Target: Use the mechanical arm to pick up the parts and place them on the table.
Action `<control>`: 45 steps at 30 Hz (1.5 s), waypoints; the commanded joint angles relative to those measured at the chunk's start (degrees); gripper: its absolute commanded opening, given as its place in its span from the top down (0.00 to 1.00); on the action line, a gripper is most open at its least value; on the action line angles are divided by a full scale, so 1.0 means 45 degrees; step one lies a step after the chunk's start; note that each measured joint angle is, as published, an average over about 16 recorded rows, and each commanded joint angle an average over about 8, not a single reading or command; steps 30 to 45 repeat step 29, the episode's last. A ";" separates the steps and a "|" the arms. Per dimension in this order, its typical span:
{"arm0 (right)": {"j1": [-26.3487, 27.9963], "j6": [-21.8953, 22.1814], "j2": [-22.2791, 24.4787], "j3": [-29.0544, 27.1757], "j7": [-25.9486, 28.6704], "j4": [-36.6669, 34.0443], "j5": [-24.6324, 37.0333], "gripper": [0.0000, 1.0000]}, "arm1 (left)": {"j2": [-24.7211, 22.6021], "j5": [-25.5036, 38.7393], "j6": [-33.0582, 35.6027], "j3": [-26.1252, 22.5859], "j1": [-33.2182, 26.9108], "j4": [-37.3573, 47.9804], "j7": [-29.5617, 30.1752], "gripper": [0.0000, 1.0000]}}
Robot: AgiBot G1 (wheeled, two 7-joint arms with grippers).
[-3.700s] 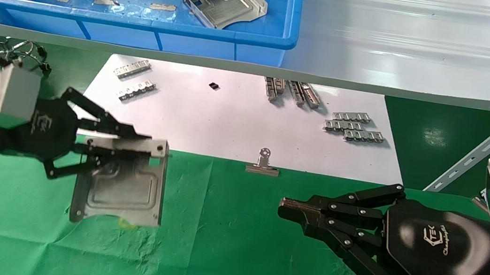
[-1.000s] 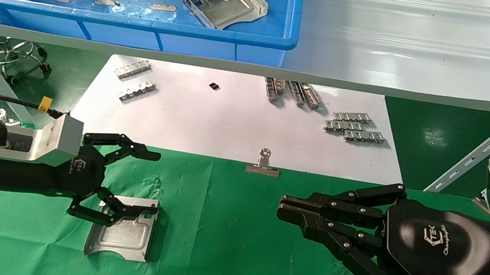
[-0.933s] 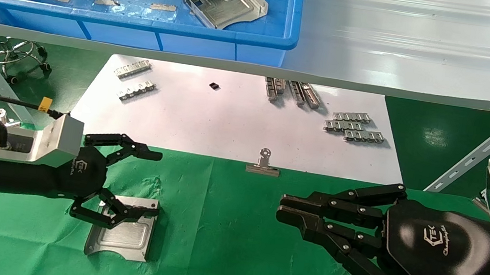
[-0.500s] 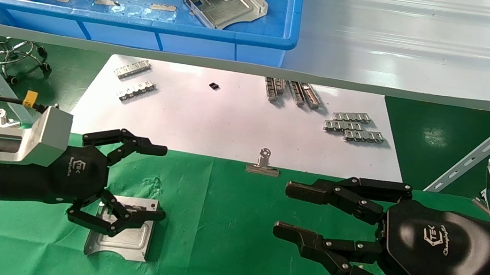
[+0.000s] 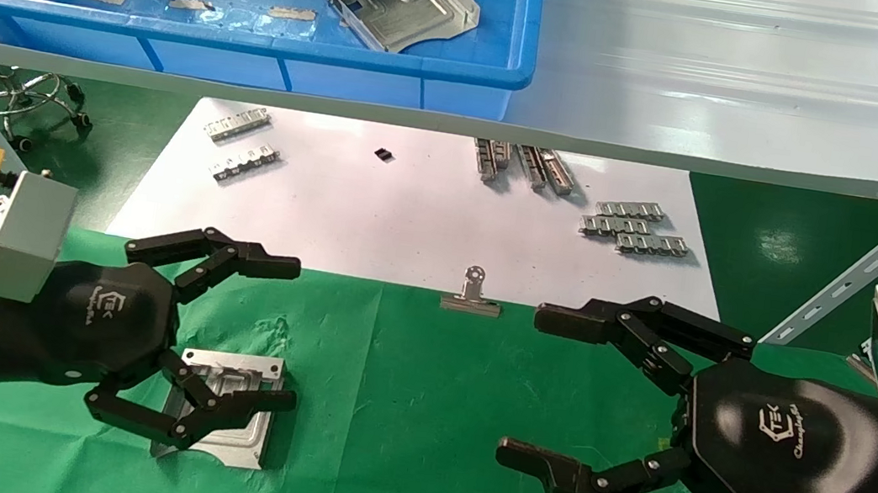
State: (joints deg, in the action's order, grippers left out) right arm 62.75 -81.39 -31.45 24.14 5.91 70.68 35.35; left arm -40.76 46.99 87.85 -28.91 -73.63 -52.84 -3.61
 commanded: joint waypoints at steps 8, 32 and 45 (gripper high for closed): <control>0.0000 0.0000 0.0000 0.0000 0.0000 0.0000 0.0000 0.00 | 0.0593 -0.0530 -0.0222 0.1331 0.1246 -0.2141 0.1483 0.00; -0.0003 0.0004 0.0002 -0.0001 -0.0001 -0.0002 -0.0002 0.00 | 0.1401 -0.1289 -0.0534 0.3132 0.2933 -0.5028 0.3359 0.00; -0.0003 0.0004 0.0002 -0.0001 -0.0001 -0.0002 -0.0002 0.00 | 0.1401 -0.1289 -0.0534 0.3132 0.2933 -0.5028 0.3359 0.00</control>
